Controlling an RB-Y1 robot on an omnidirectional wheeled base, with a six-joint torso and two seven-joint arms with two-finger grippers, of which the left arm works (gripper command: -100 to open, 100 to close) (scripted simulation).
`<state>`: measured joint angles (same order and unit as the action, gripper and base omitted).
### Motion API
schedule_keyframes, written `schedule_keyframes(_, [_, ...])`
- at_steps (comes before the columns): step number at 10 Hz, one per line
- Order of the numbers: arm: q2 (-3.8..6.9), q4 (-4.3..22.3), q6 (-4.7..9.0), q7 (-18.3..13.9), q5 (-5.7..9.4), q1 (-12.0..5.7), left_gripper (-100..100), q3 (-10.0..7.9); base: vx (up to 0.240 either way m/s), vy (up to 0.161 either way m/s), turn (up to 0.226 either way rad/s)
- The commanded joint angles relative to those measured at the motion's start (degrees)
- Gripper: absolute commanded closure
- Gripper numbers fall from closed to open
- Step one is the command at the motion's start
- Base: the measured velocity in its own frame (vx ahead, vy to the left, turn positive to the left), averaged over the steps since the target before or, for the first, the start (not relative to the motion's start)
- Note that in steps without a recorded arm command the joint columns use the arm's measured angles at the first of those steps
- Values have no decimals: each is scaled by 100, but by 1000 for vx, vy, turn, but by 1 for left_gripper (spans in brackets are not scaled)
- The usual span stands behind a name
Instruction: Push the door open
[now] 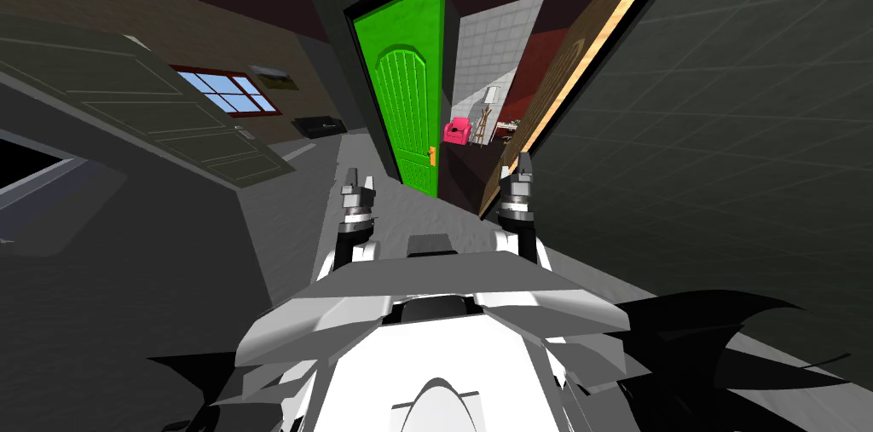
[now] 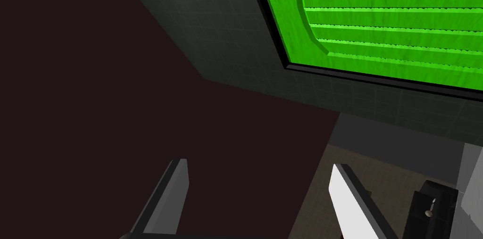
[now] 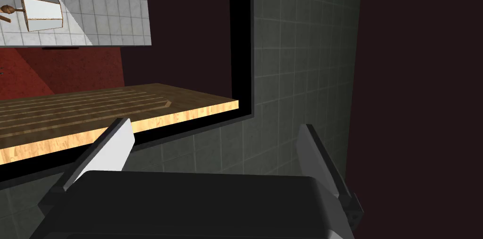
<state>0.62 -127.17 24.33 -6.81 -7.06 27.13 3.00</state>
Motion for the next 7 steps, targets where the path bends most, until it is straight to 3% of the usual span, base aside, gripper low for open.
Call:
schedule_keyframes(1, [54,217,4,-2,9,-134,-100,22,83,-8,-25])
schedule_keyframes(7, [183,895,16,-9,36,-550,-100,90,94,27,-28])
